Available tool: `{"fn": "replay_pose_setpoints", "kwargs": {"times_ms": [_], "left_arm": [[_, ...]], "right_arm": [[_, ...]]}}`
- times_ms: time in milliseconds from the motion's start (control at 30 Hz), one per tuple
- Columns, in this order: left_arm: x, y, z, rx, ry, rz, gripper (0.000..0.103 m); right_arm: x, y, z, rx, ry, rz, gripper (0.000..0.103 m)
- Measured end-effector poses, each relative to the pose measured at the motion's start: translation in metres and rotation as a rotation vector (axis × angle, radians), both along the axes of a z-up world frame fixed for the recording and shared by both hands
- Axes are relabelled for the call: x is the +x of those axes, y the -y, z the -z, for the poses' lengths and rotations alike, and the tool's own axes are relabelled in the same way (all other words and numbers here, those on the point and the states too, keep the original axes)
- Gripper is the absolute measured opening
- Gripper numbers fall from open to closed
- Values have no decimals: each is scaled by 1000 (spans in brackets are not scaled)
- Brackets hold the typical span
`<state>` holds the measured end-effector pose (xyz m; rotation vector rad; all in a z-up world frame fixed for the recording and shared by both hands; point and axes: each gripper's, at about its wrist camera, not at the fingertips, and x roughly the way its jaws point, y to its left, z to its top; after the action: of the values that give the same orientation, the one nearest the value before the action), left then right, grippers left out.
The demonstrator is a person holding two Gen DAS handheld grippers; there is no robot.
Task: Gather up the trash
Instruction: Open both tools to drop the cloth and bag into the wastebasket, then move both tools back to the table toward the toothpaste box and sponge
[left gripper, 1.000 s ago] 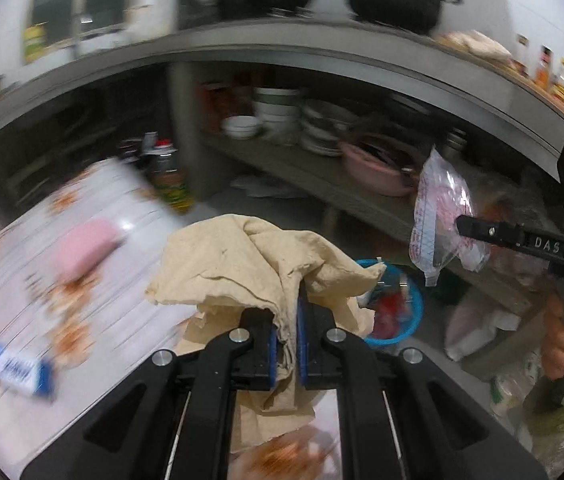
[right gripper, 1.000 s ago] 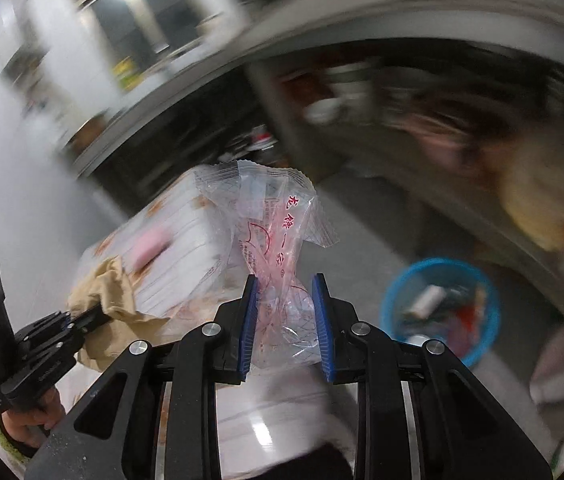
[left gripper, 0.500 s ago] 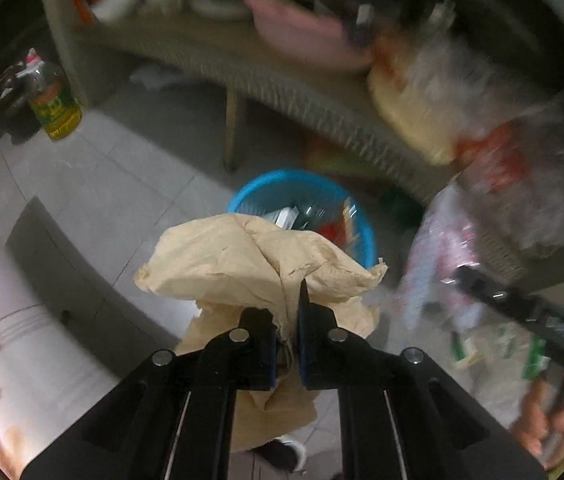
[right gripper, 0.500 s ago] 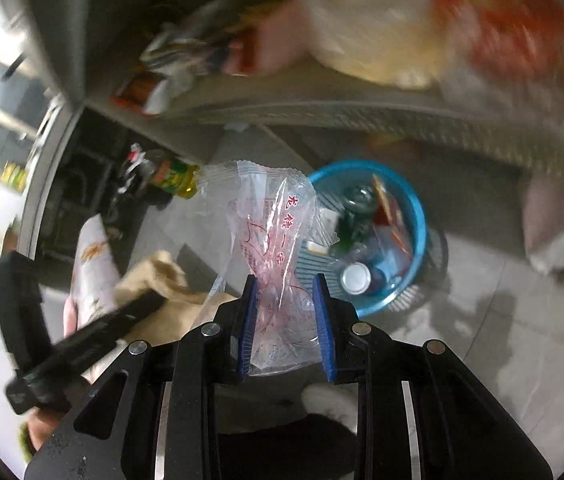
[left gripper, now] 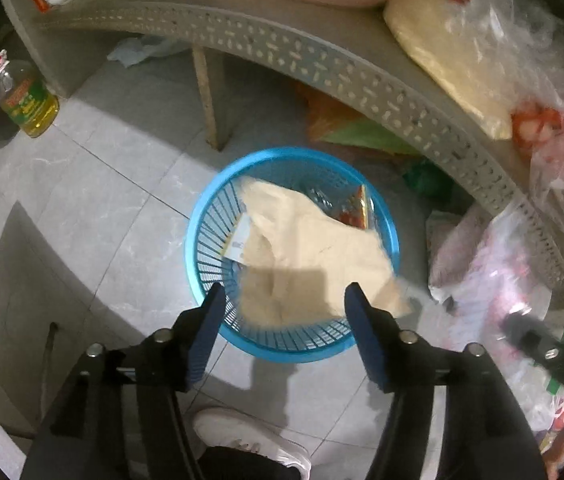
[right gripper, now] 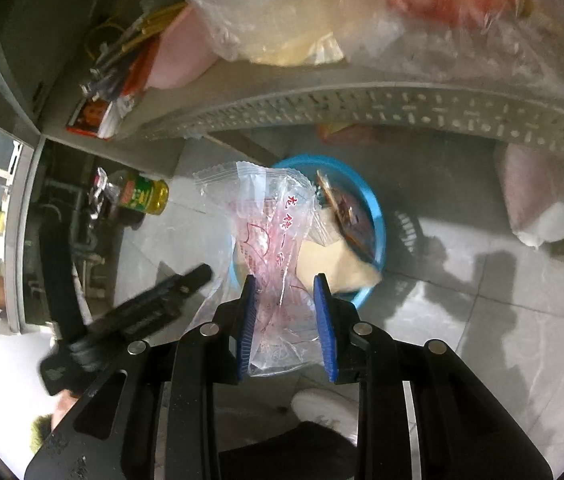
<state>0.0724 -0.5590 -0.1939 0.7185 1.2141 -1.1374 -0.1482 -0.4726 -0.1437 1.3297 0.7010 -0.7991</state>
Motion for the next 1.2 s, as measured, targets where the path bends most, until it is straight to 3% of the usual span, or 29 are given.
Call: {"fn": "replay_pose_setpoints", "kwargs": {"times_ms": [167,267,333,400,467,567,633,800,967,1100,1200], "left_arm": [[19,-23,-46,-89,-58,-46,62],[29,-52,-86,-153,-25,-49,63],[36,-81,-117,-206,-10,-51,65],[38,-106,-139,-239,18,-67,67],[44,-139,-164,-290,33,-86,69],[52,-181,-187,-338,50,-113,70],[57,-214,-200,-367,64,-135,71],[70,-285,-213,-412,66,-218,72],[81,-348,-208,-397,71,-306,72],[94,-398,-202,-379,88,-405,72],[110,-441,-200,-377,87,-516,73]], "right_arm": [[18,1,16,30,-9,-30,26],[28,5,24,45,-12,-47,27],[41,9,29,45,-16,-72,32],[56,12,39,49,-25,-97,50],[74,13,57,68,-46,-125,60],[83,13,85,113,-133,-131,60],[78,11,88,133,-100,-101,60],[71,2,77,94,-84,-93,60],[75,-5,61,78,-78,-95,60],[85,-25,21,-15,-59,-168,65],[102,-41,-29,-126,-24,-263,67]]}}
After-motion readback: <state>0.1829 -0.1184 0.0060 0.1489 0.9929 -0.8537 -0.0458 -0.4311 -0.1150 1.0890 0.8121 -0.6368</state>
